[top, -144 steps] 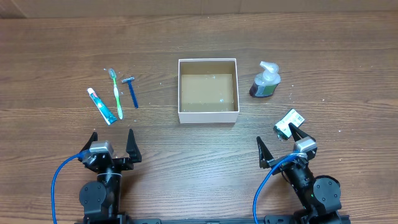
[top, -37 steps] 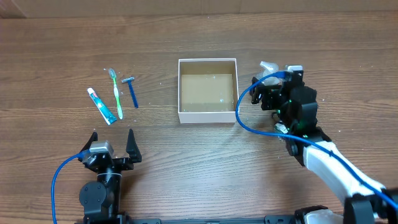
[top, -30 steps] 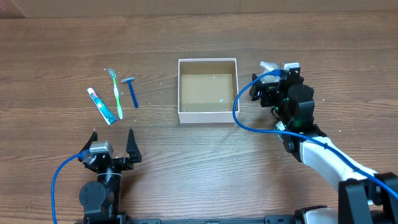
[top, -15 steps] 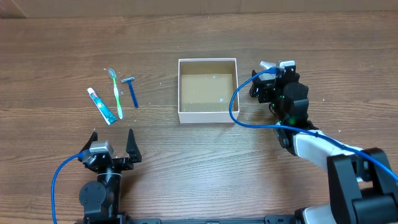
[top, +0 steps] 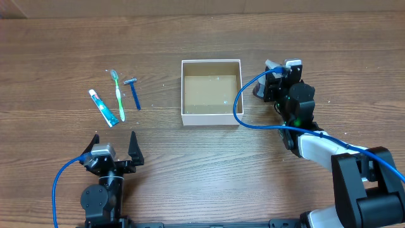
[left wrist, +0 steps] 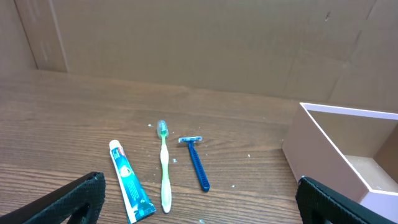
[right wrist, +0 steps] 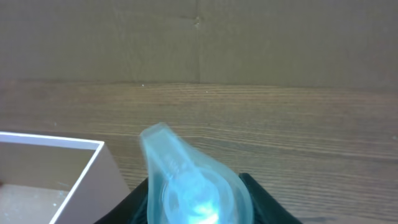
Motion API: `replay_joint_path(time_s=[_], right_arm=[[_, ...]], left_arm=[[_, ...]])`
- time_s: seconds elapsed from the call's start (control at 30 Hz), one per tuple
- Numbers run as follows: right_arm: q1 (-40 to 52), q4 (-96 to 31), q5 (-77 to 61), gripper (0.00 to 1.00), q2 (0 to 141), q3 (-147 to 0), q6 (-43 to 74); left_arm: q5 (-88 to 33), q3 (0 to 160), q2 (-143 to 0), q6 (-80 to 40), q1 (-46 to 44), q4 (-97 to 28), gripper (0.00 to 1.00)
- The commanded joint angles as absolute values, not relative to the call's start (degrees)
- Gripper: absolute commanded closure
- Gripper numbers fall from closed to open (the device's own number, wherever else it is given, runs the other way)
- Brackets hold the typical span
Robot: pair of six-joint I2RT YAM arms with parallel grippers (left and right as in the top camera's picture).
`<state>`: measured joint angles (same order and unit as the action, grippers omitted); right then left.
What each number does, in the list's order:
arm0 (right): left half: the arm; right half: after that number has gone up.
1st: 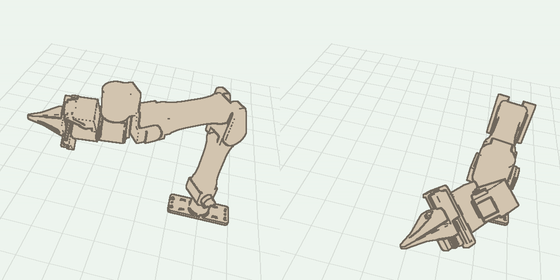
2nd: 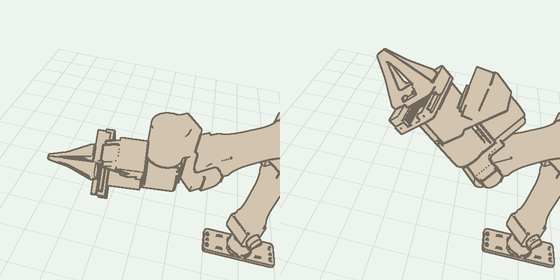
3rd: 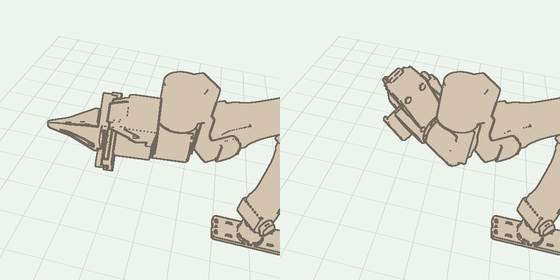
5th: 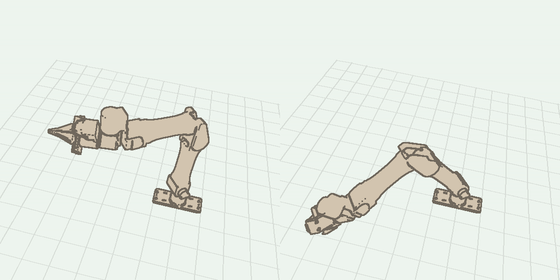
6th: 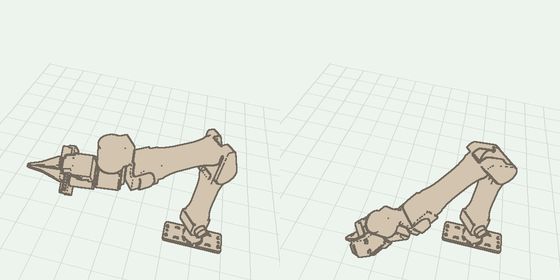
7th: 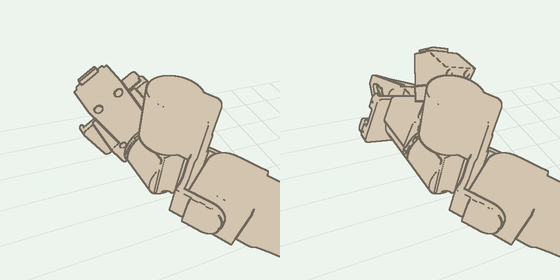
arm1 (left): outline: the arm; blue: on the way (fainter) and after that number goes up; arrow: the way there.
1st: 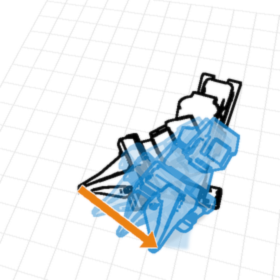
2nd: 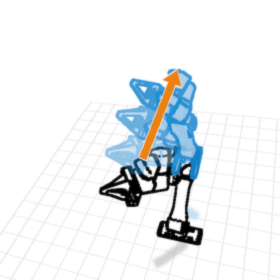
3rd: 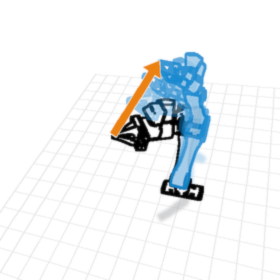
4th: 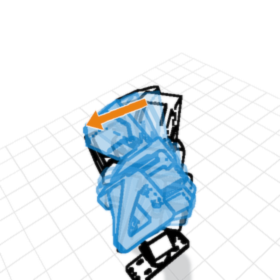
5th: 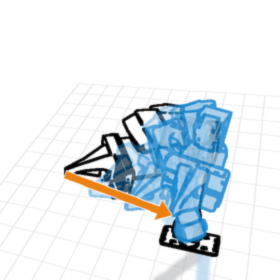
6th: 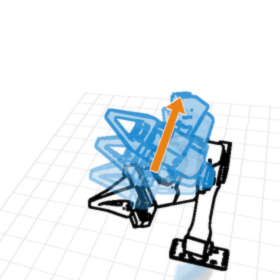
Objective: Pack container
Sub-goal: 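Reach the right gripper to the soap pump bottle and grasp it, then lift the soap bottle with the right gripper and lower it into the box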
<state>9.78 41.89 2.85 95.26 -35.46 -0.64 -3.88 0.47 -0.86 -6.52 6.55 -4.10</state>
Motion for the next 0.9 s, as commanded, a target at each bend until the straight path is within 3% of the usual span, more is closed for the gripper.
replay_joint_path(time_s=[0.0,0.37,0.53,0.87], right_arm=[[9.6,42.4,3.0,0.70,95.5,-36.9,-0.4],[9.6,48.4,3.0,0.84,95.5,-36.9,-0.4],[9.6,51.7,3.0,0.96,95.2,-36.9,-0.1],[10.6,48.2,2.9,0.96,84.3,-36.9,0.2]], left_arm=[[-4.1,0.3,-0.3,-7.3,7.1,-4.2,0.00],[-4.1,0.3,-0.3,-7.3,7.1,-4.2,0.00],[-4.1,0.3,-0.3,-7.3,7.1,-4.2,0.00],[-4.1,0.3,-0.3,-7.3,7.1,-4.2,0.00]])
